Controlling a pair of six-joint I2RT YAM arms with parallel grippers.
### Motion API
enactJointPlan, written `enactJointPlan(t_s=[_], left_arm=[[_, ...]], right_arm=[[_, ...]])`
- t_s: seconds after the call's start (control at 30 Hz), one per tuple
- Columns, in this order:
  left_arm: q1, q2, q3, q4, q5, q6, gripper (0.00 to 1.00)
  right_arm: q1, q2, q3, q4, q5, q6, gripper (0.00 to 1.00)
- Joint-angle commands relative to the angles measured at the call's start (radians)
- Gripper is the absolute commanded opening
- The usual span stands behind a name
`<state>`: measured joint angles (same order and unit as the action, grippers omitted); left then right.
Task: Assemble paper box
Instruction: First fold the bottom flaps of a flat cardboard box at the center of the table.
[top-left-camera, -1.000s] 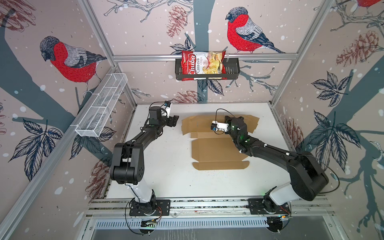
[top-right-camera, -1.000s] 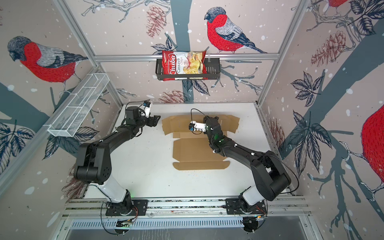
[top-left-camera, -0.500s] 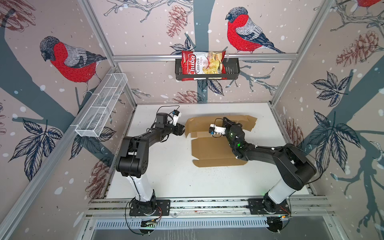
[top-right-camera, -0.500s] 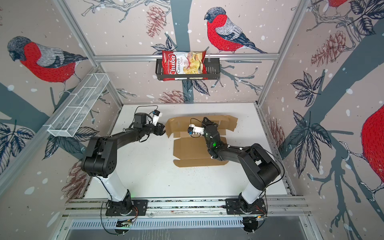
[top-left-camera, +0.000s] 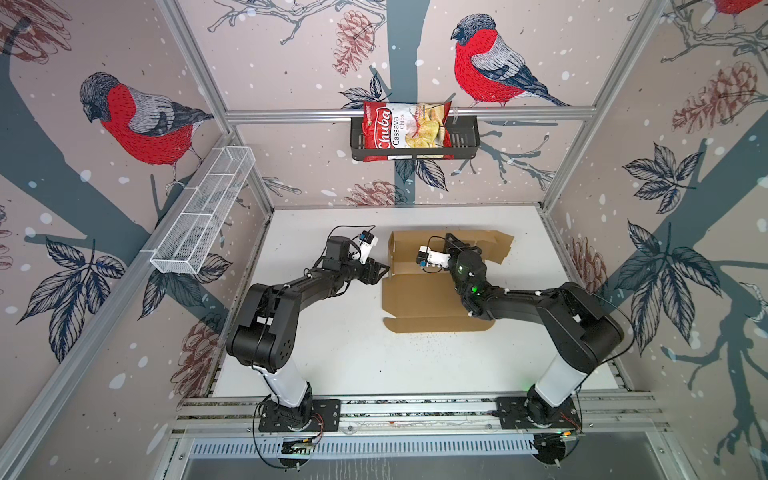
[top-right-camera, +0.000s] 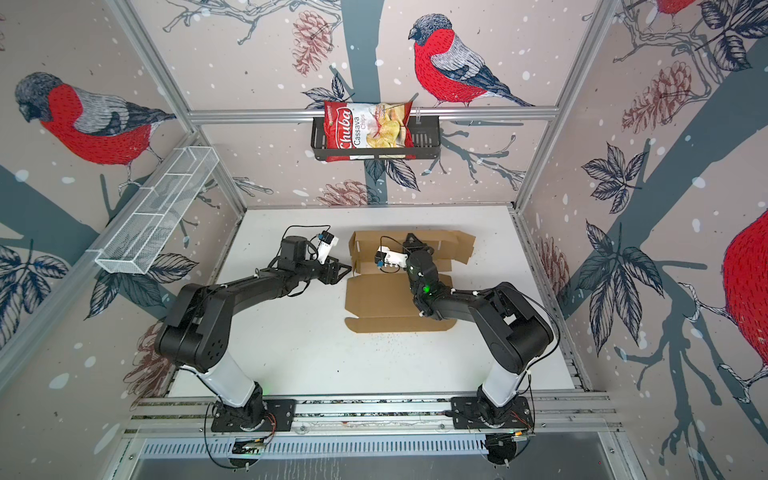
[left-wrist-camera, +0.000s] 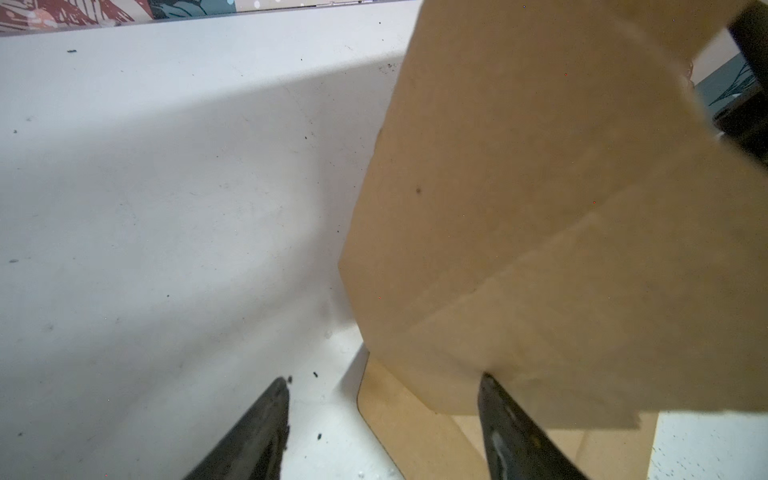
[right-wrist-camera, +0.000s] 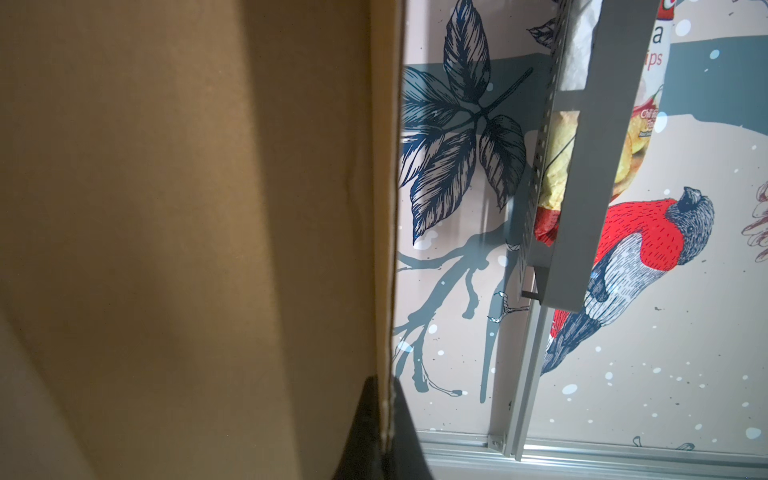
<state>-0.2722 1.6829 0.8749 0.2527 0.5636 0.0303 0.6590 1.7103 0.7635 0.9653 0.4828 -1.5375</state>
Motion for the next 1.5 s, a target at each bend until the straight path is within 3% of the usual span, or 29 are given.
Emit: enactJointPlan(t_s=[0.0,0.1,0.27,0.37,0.67,0.9,1.07,1.3,1.47], left_arm=[[-0.029,-0.026,-0.037,0.128,-0.052,-0.028,0.72],[-0.075,-0.024,-0.053,0.189,-0.143,-0.032,0.73],[-0.135,-0.008,-0.068,0.306,-0.264,-0.038,0.74],[-0.142,-0.018,-0.108,0.415,-0.328,-0.041,0.72],[-0.204,0.014,-0.144,0.618,-0.516,0.016,0.68],[-0.247,0.084,-0.117,0.676,-0.643,0.038,0.64],[-0.258,0.112,-0.125,0.778,-0.699,0.074,0.59],[-0.272,0.184,-0.165,1.023,-0.664,0.151,0.57],[-0.281,0.207,-0.147,1.057,-0.669,0.156,0.44]], right_arm=[[0.005,0.003,-0.001,0.055,0.011,0.025,0.04],[0.008,0.009,-0.031,0.113,0.004,0.008,0.13],[0.014,0.026,-0.070,0.197,-0.005,-0.028,0.13],[0.019,0.025,-0.070,0.194,-0.006,-0.024,0.08],[0.022,0.001,-0.061,0.100,-0.015,0.009,0.04],[0.028,-0.019,-0.052,0.026,-0.023,0.035,0.01],[0.030,-0.044,-0.040,-0.095,-0.053,0.078,0.01],[0.022,-0.060,0.004,-0.238,-0.089,0.137,0.00],[0.011,-0.070,0.038,-0.342,-0.133,0.181,0.00]])
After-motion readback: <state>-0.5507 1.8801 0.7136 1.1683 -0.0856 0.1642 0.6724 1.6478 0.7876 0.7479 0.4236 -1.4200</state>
